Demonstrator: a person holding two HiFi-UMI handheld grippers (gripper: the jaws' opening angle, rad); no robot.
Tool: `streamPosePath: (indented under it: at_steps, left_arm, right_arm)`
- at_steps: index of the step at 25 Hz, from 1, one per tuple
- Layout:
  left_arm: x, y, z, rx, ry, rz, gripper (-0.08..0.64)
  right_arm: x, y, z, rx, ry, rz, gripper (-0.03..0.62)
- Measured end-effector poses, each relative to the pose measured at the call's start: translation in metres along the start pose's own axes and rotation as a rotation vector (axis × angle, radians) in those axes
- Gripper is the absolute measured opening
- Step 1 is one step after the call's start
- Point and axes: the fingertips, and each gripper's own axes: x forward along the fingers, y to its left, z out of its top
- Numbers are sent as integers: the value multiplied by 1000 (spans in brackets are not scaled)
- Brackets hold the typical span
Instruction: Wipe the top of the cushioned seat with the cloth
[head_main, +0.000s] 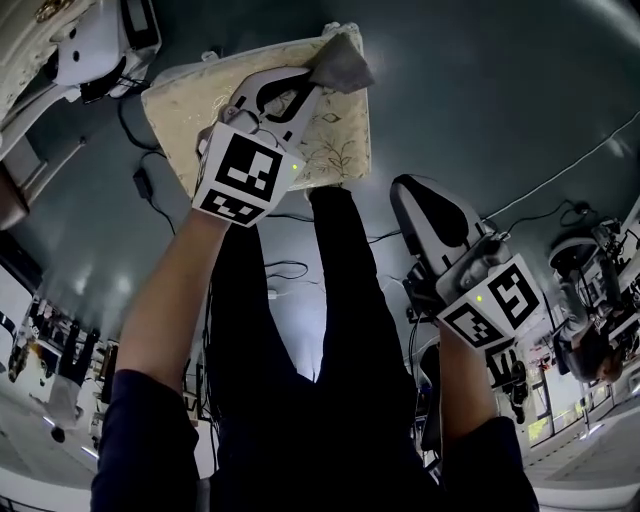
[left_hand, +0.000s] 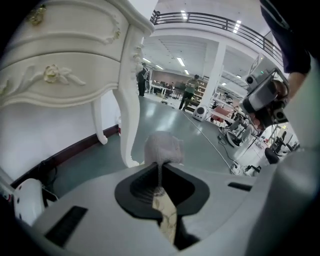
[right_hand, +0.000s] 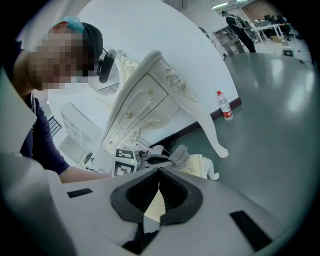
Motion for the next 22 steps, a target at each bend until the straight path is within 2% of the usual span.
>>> streamPosePath:
  at_steps: [4,14,19,22]
  left_arm:
    - [-39,20,-24,-28,2,37,28]
    - [-152,61,-126,-113,26,124,28]
    - [-179,61,-169,-154,40,129,28]
    - [-180,56,-180,-161,40,121,28]
  right_arm:
    - [27,29,-4,-24,24,34,25]
    - [116,132,-45,-79,117,144,26]
    - [138,162,-65,-90,149,161,25]
    - [142,167,-70,-97,158,161,26]
